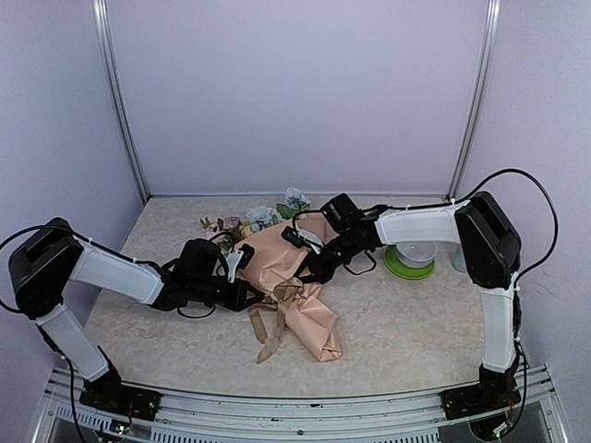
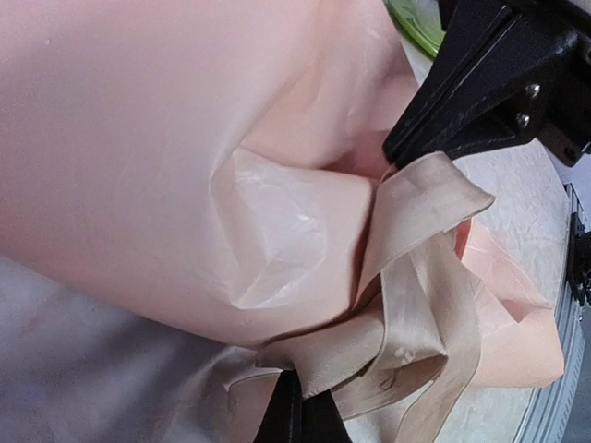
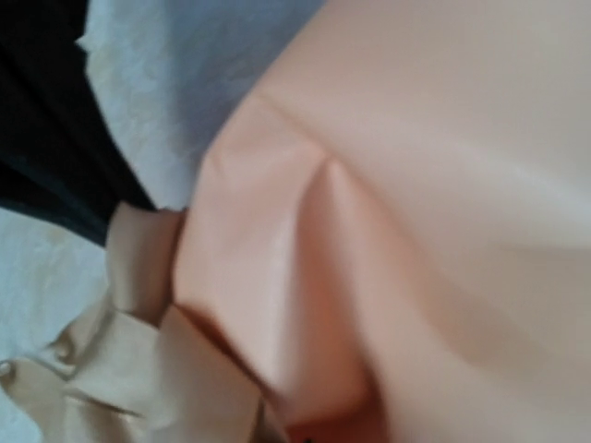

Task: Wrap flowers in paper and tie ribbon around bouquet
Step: Tie the half-tied ribbon around the folded bouquet.

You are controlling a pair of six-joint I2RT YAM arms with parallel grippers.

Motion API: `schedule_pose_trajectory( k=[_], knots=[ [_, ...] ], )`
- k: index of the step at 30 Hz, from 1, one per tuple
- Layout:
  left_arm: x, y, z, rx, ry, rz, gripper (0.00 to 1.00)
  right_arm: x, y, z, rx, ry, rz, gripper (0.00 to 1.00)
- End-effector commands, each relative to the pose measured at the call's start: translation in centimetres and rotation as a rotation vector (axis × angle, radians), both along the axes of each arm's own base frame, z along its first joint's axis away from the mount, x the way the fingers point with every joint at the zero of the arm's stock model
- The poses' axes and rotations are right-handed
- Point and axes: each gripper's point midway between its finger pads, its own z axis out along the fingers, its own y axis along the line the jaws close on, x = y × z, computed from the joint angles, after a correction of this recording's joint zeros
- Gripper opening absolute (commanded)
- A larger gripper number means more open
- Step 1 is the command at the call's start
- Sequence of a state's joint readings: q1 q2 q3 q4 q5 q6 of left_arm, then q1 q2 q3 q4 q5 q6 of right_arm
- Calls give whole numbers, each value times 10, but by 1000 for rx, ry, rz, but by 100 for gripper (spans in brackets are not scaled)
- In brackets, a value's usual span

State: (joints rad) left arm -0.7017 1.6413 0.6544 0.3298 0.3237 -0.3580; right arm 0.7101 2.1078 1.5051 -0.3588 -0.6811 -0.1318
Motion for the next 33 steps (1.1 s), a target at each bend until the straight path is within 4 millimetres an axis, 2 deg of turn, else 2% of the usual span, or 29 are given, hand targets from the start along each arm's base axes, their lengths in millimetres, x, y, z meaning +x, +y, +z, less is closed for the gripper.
schedule_pose_trajectory(
  k=[1,9,12,20,26,33],
  knots=[
    [-4,12,-4,32,-9,41,0,10,-14,18,-54,-77,-82,0],
    [-10,13,-6,40,9,55,0,17,-24,21,-72,-103,-151,0],
    [-11,20,-3,41,11,89,0,20,-36,12,-102,-93,-184,0],
    [-19,34,-3,42,25,144,0,-3,-56,-6,-148,-42,-196,0],
    [-13,42,-14,69,49,199,0,-23,-69,-24,-172,19,-197,0],
    [-9,51,-18,71,59,239,0,-40,-98,-45,-241,70,-239,0]
  ],
)
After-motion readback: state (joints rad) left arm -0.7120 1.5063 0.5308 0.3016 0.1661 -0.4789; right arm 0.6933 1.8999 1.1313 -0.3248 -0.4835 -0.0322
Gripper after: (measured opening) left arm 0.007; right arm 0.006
